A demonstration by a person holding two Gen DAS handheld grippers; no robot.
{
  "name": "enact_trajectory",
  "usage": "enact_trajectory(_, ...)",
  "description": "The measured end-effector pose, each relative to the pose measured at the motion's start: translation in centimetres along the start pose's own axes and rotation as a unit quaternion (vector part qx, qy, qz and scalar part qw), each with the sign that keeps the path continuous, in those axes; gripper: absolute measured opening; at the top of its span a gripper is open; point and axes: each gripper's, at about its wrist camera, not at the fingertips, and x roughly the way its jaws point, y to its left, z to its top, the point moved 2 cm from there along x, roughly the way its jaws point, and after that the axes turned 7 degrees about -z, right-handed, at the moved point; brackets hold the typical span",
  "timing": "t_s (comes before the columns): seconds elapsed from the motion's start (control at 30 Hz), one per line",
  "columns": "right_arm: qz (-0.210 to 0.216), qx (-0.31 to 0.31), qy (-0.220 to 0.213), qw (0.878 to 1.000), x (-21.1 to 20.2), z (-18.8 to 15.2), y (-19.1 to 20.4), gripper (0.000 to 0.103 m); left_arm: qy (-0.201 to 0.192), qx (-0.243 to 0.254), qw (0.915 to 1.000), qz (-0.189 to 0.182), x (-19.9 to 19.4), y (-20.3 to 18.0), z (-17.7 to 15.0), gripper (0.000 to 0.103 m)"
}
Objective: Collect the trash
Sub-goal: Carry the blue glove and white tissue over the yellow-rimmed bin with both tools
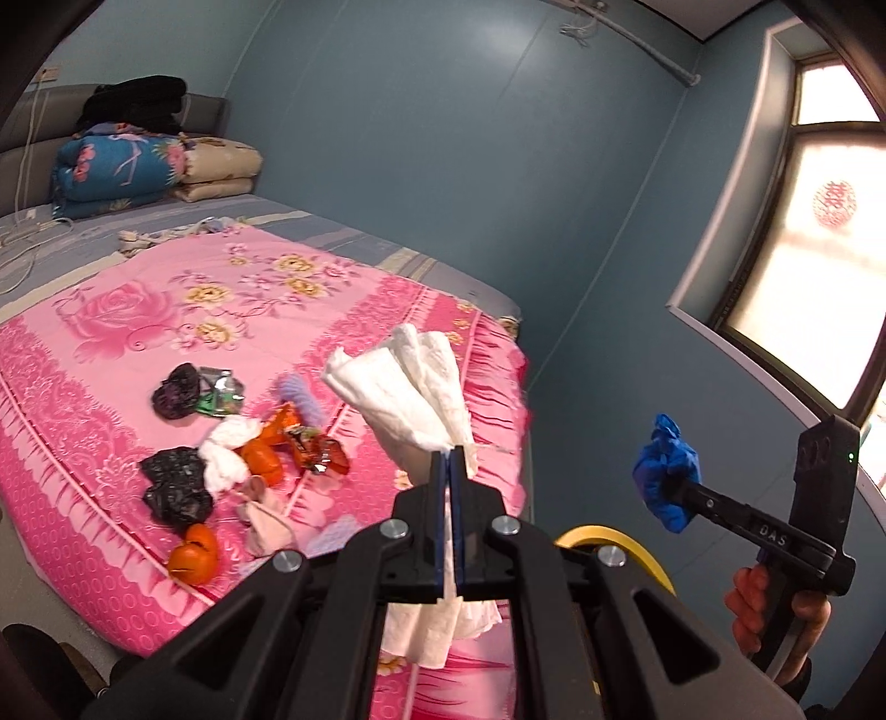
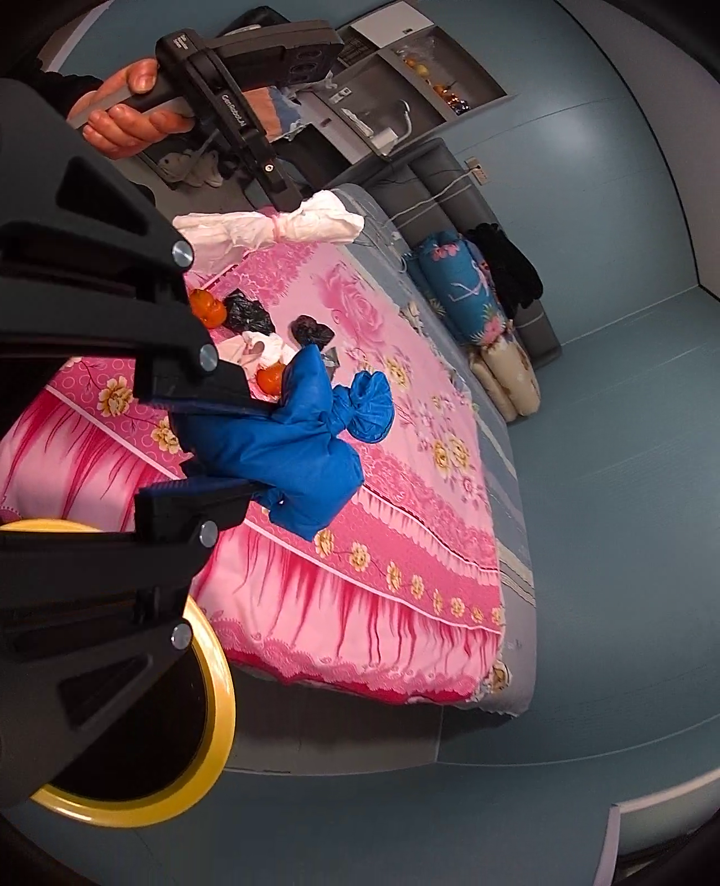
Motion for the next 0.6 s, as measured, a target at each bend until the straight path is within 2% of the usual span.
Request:
enact_trajectory(0.3, -0.025, 0.019, -0.035, 0.999, -4.1, 0.7, -2.1, 0.019, 0.03, 0.026, 0.998, -0.049, 2.2, -5.0, -0.9, 0.001)
enact_trajectory(0.6, -0.066, 0.055, -0.045, 0.995, -6.5, 0.9, -5.3, 0.019, 0.073, 0.048, 0.9919, -0.092, 5.3, -9.6, -2.9, 0.001)
